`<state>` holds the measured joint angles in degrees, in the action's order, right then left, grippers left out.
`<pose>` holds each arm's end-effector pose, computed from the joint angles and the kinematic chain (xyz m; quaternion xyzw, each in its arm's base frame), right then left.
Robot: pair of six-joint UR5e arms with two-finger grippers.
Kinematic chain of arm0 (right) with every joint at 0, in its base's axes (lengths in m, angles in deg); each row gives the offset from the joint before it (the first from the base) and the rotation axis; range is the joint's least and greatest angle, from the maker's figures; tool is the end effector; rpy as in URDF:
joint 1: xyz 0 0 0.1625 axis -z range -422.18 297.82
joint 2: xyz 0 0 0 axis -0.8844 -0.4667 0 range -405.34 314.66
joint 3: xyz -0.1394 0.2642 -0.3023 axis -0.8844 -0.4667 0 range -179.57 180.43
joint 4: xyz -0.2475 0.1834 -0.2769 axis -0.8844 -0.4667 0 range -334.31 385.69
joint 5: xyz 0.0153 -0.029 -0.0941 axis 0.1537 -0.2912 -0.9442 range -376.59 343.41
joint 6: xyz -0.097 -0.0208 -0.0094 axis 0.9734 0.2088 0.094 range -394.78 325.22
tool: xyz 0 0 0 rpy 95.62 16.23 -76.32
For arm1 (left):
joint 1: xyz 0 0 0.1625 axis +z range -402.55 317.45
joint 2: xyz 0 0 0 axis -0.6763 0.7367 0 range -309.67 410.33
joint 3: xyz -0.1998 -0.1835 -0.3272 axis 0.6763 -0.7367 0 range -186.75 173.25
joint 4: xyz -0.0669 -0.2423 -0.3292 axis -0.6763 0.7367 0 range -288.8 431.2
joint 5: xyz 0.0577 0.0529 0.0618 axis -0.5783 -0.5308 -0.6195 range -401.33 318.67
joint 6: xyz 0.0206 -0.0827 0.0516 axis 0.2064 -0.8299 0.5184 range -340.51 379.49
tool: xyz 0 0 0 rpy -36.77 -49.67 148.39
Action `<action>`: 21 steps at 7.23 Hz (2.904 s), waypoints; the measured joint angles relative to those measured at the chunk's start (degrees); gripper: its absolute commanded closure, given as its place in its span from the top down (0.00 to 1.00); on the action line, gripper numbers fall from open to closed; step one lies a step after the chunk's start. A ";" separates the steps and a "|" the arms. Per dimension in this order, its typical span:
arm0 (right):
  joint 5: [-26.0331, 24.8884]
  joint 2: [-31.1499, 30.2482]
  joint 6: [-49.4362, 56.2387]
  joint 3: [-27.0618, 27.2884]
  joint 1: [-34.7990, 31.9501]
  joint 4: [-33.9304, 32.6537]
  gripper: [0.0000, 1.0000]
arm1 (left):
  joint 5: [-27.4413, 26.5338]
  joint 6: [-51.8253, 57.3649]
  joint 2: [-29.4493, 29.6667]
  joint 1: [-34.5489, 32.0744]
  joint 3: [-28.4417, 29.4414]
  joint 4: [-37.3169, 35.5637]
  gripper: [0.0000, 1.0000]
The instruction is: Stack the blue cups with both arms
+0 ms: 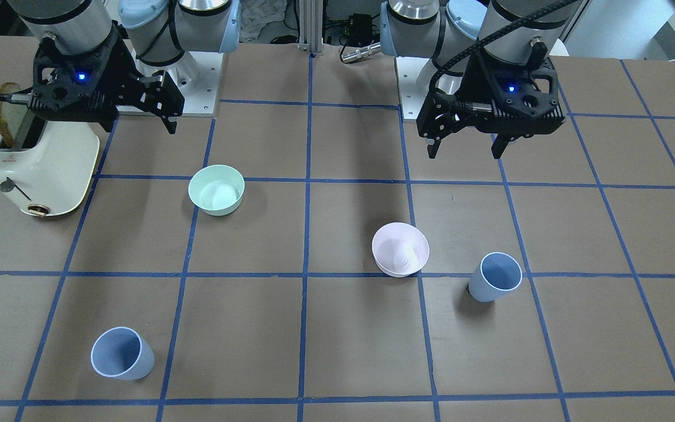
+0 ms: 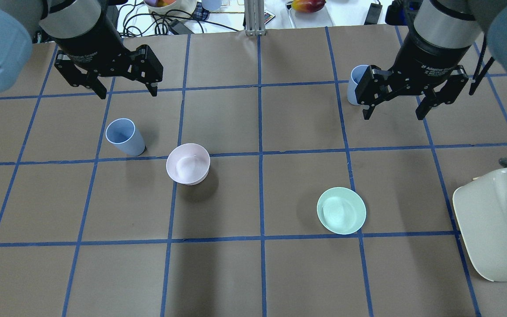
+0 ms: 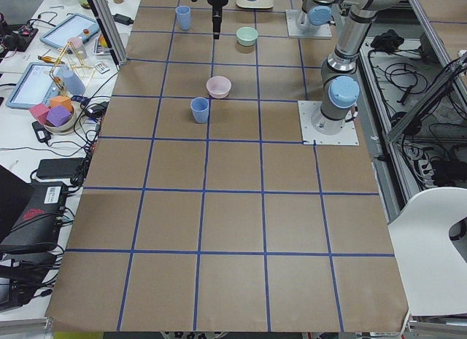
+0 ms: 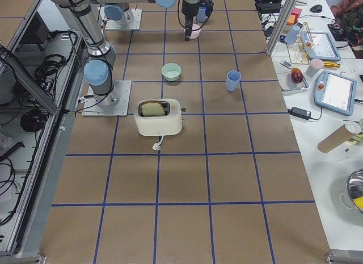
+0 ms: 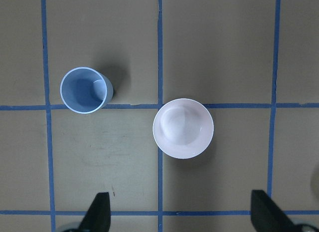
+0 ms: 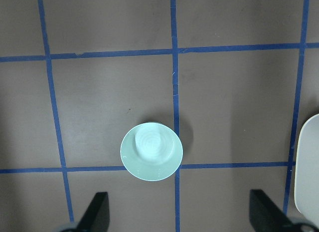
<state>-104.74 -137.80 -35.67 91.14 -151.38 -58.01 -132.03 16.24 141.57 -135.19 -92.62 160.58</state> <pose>0.1300 -0.4671 0.4919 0.0154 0.9990 0.0398 0.0161 -0.1553 -0.4998 0.5139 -0.0055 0.9995 -0.0309 0.0045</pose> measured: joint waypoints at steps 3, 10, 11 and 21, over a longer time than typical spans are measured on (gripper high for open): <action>-0.10 -0.03 -0.01 -0.14 -0.01 0.06 1.00 | -0.01 0.17 0.12 0.01 -0.07 -0.05 1.00; -0.44 0.25 0.60 -0.04 0.14 -0.07 1.00 | 0.02 9.76 13.92 5.46 -2.75 -15.68 1.00; -0.69 0.36 0.62 -0.07 0.22 -0.32 1.00 | -0.02 11.29 16.81 6.63 -4.44 -19.72 1.00; 4.16 21.90 4.82 -9.12 8.31 -20.08 1.00 | -4.23 12.45 19.04 8.33 -9.57 -21.49 0.00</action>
<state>-100.58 -115.91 -30.85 82.02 -143.06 -78.08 -136.26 28.69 160.61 -126.86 -102.19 139.09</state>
